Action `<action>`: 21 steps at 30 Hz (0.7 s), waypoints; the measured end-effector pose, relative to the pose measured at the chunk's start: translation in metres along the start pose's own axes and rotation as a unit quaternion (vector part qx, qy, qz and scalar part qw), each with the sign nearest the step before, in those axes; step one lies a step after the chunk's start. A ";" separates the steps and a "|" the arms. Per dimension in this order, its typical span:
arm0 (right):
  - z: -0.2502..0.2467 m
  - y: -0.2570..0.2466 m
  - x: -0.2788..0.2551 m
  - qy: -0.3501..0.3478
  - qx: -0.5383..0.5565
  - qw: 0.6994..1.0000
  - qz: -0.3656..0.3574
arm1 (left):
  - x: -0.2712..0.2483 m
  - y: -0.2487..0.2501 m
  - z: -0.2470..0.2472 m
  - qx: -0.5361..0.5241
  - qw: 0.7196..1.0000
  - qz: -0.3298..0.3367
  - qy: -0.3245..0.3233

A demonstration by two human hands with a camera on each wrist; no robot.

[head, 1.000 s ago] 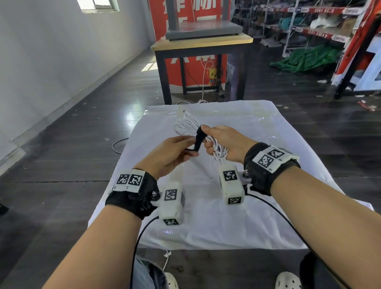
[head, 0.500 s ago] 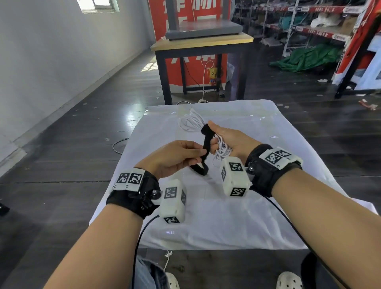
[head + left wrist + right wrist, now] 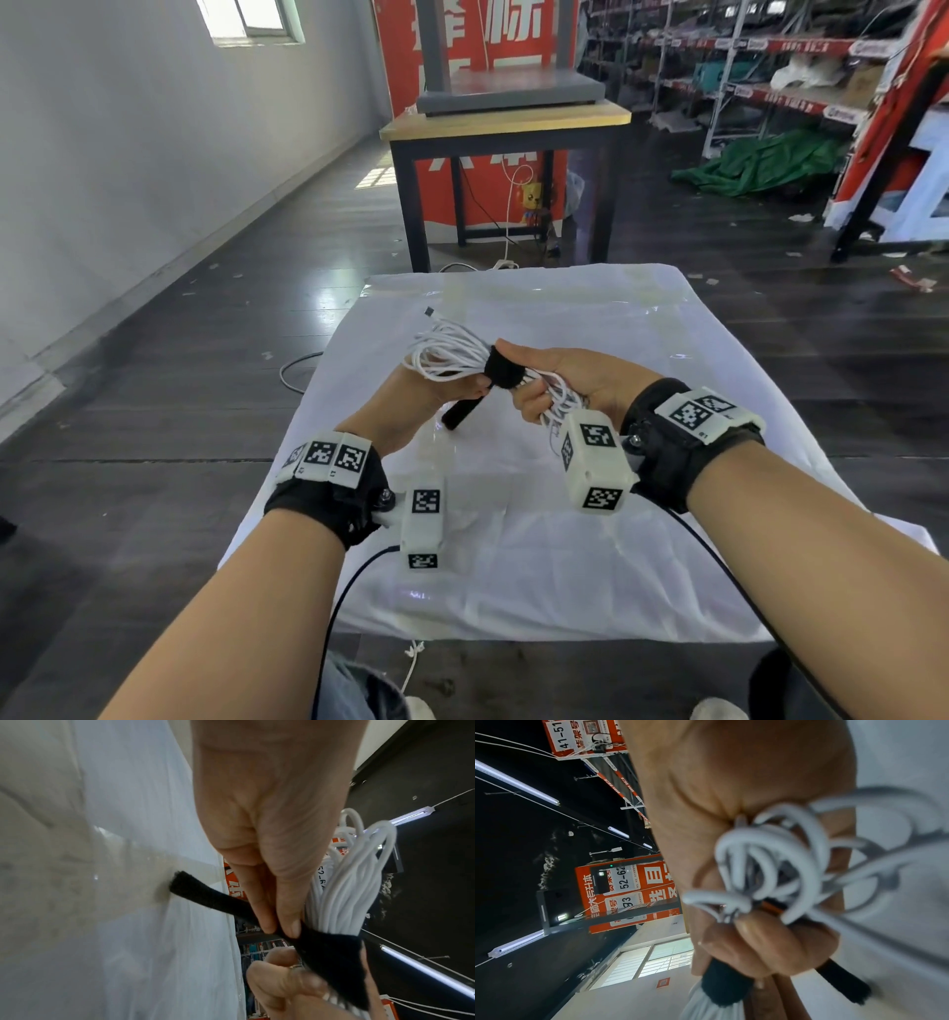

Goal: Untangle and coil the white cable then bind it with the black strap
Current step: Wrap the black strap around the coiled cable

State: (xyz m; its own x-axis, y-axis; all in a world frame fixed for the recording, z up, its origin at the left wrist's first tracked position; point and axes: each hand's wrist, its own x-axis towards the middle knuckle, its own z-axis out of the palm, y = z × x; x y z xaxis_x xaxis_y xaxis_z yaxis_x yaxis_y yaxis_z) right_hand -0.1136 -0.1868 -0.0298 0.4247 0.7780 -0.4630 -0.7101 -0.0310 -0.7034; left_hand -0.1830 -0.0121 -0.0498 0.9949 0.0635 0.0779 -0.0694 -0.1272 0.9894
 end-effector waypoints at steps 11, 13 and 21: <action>0.007 -0.001 0.000 -0.028 -0.034 0.999 0.023 | -0.003 0.007 0.000 0.017 1.000 0.023 0.005; 0.009 0.000 0.000 -0.015 -0.046 0.999 0.008 | -0.004 0.009 0.001 -0.018 1.000 0.004 0.006; 0.006 0.003 -0.004 0.029 -0.172 0.982 -0.066 | 0.003 0.010 -0.033 -0.033 0.981 -0.142 0.131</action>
State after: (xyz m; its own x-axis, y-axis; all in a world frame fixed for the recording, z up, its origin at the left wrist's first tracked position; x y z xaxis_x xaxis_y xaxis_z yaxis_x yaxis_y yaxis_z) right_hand -0.1208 -0.1863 -0.0269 0.5385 0.7526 -0.3790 -0.4193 -0.1509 -0.8952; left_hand -0.1835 0.0195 -0.0357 0.9229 0.3399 -0.1811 0.1943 -0.0048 0.9809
